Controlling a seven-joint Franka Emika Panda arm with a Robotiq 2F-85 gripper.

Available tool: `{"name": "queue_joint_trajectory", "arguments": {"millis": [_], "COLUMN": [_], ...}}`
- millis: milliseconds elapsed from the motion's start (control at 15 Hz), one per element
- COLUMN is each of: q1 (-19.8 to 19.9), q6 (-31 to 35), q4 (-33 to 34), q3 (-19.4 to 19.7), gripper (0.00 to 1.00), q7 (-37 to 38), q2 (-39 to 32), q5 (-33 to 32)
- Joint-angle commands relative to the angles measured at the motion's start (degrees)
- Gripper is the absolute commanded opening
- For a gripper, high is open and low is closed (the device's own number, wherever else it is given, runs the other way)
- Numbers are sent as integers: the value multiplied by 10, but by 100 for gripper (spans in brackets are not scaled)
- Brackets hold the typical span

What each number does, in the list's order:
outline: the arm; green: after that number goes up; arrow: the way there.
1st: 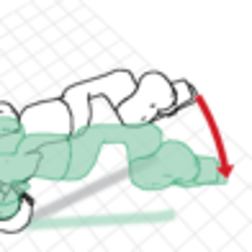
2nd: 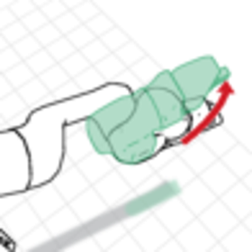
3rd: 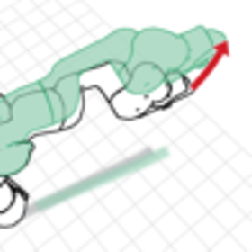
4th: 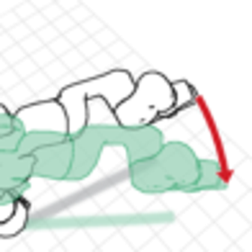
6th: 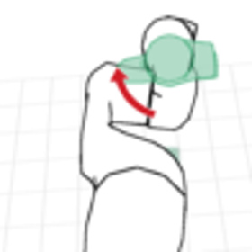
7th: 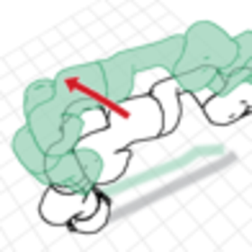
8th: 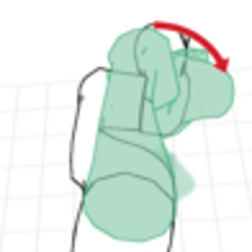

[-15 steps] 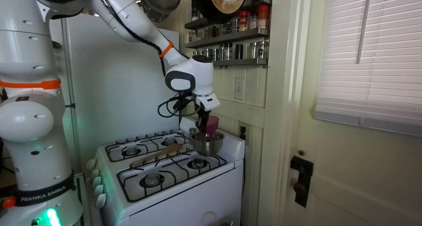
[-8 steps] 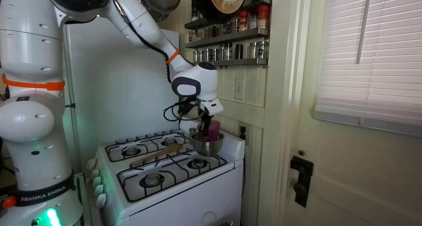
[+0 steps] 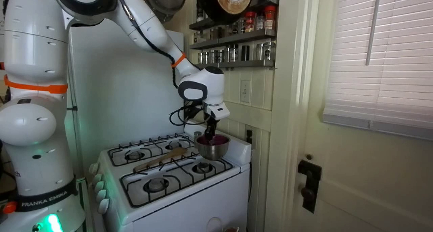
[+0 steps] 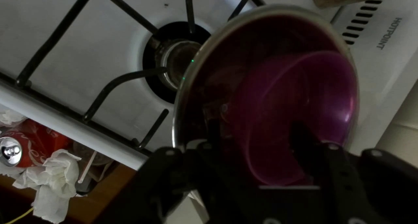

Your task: Put the purple bowl and the spice bottle into the metal bowl

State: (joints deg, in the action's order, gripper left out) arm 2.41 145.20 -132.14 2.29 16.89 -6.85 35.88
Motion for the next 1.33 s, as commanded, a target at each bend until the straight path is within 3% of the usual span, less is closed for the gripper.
{"name": "queue_joint_trajectory", "arguments": {"millis": [0, 133, 333, 533, 867, 933, 1267], "q1": [-8, -16, -34, -45, -48, -48, -51], "q6": [-19, -25, 1, -36, -142, -109, -127], "q4": [-44, -66, -98, -108, -87, -88, -75], "q3": [-11, -20, -36, -50, -56, -54, -54], "gripper": [90, 100, 100, 100, 100, 100, 100], "q7": [-5, -9, 10, 24, 46, 33, 16], "q2": [44, 71, 114, 150, 143, 136, 127], "q5": [-10, -10, -43, -80, -124, -109, -98]}}
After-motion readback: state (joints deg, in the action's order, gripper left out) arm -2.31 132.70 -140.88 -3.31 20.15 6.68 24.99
